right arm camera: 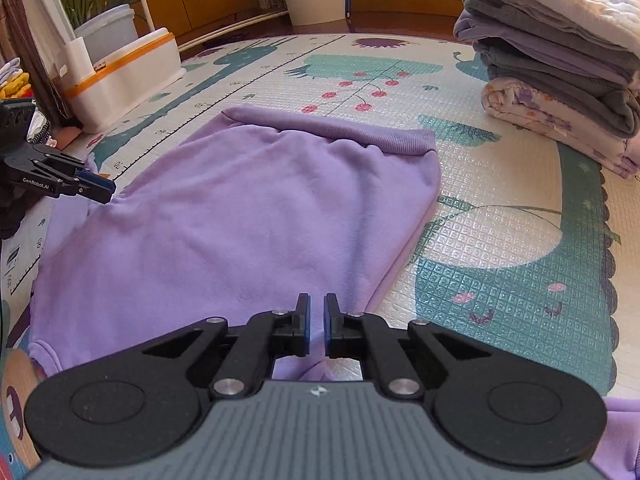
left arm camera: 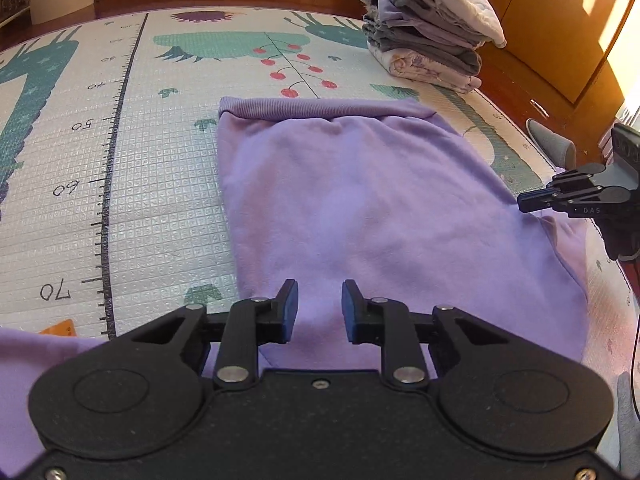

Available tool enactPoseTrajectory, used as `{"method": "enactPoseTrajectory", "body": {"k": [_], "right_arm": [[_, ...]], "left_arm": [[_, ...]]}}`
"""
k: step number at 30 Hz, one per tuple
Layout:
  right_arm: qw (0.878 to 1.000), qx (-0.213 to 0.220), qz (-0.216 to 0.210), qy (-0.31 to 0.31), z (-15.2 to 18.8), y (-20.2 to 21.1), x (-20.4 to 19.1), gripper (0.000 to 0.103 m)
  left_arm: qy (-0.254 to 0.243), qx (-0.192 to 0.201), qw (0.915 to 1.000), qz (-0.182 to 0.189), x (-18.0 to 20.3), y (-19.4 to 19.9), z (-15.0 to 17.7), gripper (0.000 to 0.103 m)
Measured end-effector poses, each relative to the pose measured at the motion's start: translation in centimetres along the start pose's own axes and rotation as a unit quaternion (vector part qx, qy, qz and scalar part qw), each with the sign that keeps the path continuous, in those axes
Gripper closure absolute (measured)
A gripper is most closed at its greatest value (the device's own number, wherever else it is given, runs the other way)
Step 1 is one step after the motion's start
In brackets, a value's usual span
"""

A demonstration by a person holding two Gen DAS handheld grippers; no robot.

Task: Fold clothes
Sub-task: 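Lay the hem flat and open both grippers to smooth the sweatshirt, then reach to a lilac sleeve cuff and grasp it with the right gripper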

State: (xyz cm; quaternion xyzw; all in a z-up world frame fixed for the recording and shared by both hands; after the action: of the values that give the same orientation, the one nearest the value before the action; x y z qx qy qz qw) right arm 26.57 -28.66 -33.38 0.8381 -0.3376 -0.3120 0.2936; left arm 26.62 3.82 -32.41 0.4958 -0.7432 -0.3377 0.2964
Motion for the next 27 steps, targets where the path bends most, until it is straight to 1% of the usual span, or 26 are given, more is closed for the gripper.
{"method": "enactPoseTrajectory", "body": {"k": [1, 2, 3, 4, 5, 7, 8, 10, 11, 12, 13, 15, 17, 18, 19, 20, 21, 22, 23, 24, 25, 27], "right_arm": [[1.000, -0.016, 0.009, -0.007, 0.9, -0.5, 0.4, 0.096], [1.000, -0.011, 0.010, -0.014, 1.3, -0.4, 0.7, 0.098], [1.000, -0.005, 0.012, -0.018, 1.3, -0.1, 0.8, 0.098], [1.000, 0.000, 0.016, -0.017, 1.1, 0.3, 0.6, 0.093], [1.000, 0.013, 0.013, -0.011, 0.7, 1.0, -0.1, 0.091], [1.000, 0.031, -0.002, -0.001, 0.6, 2.3, -2.2, 0.091], [1.000, 0.028, -0.004, 0.007, 1.1, 2.5, -3.1, 0.091], [1.000, -0.005, 0.003, 0.016, 3.3, 1.9, -4.1, 0.091], [1.000, -0.017, 0.013, 0.008, 4.4, 1.7, -4.0, 0.091], [0.999, -0.023, 0.022, -0.004, 5.4, 1.7, -3.8, 0.091], [0.999, -0.026, 0.023, -0.021, 6.1, 1.9, -3.7, 0.091], [0.999, -0.020, 0.017, -0.037, 6.3, 3.2, -4.2, 0.090], [0.999, -0.007, 0.009, -0.045, 6.4, 4.7, -4.5, 0.090], [0.999, -0.002, 0.011, -0.050, 6.6, 5.5, -4.5, 0.090], [0.998, 0.005, 0.014, -0.060, 6.8, 6.3, -4.2, 0.088], [0.997, 0.016, 0.018, -0.077, 7.1, 7.1, -3.7, 0.087], [0.994, 0.028, 0.025, -0.099, 7.4, 7.9, -2.9, 0.087], [0.991, 0.041, 0.032, -0.121, 7.8, 8.7, -2.1, 0.087], [0.987, 0.057, 0.038, -0.147, 8.3, 9.6, -1.1, 0.086], [0.980, 0.075, 0.047, -0.178, 9.0, 10.6, 0.1, 0.085], [0.973, 0.092, 0.057, -0.206, 9.7, 11.5, 1.4, 0.082], [0.955, 0.127, 0.078, -0.255, 11.2, 13.1, 4.0, 0.076]], "left_arm": [[-0.003, -0.018, 0.9998, -0.005, 0.0, -0.6, 1.1, 0.082], [-0.007, -0.037, 0.9992, -0.011, 0.0, -1.2, 2.2, 0.082], [-0.019, -0.028, 0.9993, -0.018, 0.1, -1.4, 2.8, 0.082], [-0.027, -0.020, 0.9992, -0.021, 0.2, -1.1, 2.8, 0.082], [-0.032, -0.026, 0.9988, -0.026, 0.5, -0.7, 2.8, 0.082], [-0.045, -0.002, 0.9988, -0.016, 1.6, 0.7, 2.4, 0.082], [-0.060, 0.004, 0.9982, -0.010, 2.4, 1.2, 2.6, 0.082], [-0.083, -0.001, 0.9966, -0.001, 3.8, 1.2, 3.6, 0.081], [-0.091, -0.016, 0.9957, 0.002, 4.3, 0.8, 4.4, 0.080], [-0.103, -0.042, 0.9938, -0.005, 4.6, 0.0, 5.7, 0.078], [-0.109, -0.026, 0.9937, -0.009, 4.8, 0.0, 5.8, 0.076], [-0.113, -0.043, 0.9927, -0.005, 5.2, 0.2, 5.6, 0.076], [-0.116, -0.047, 0.9921, 0.002, 5.7, 1.1, 4.8, 0.075], [-0.132, -0.049, 0.9901, 0.003, 6.1, 1.7, 4.4, 0.071], [-0.147, -0.051, 0.9879, 0.005, 6.5, 2.3, 3.9, 0.062], [-0.161, -0.053, 0.9854, 0.008, 7.0, 3.0, 3.5, 0.057], [-0.178, -0.059, 0.9822, 0.014, 7.4, 3.6, 3.1, 0.054], [-0.195, -0.066, 0.9785, 0.020, 7.9, 4.2, 2.7, 0.053], [-0.217, -0.072, 0.9733, 0.021, 8.4, 4.8, 2.3, 0.052], [-0.236, -0.075, 0.9687, 0.021, 8.8, 5.2, 1.8, 0.049], [-0.256, -0.079, 0.9632, 0.021, 9.4, 5.7, 1.3, 0.046], [-0.297, -0.088, 0.9506, 0.021, 10.5, 6.6, 0.3, 0.046]]}}
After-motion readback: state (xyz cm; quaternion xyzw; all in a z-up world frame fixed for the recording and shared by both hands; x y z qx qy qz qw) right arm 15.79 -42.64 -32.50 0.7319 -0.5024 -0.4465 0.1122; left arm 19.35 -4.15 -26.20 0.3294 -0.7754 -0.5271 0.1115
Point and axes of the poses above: each gripper's, at about its wrist camera, not at the fingertips, and y roughly against the way its jaws point, x to its right, z to its underside, the point moved 10 cm from there along -y, roughly the way its jaws point, and after that the axes turned 11 degrees about -z, right-handed, at the moved point
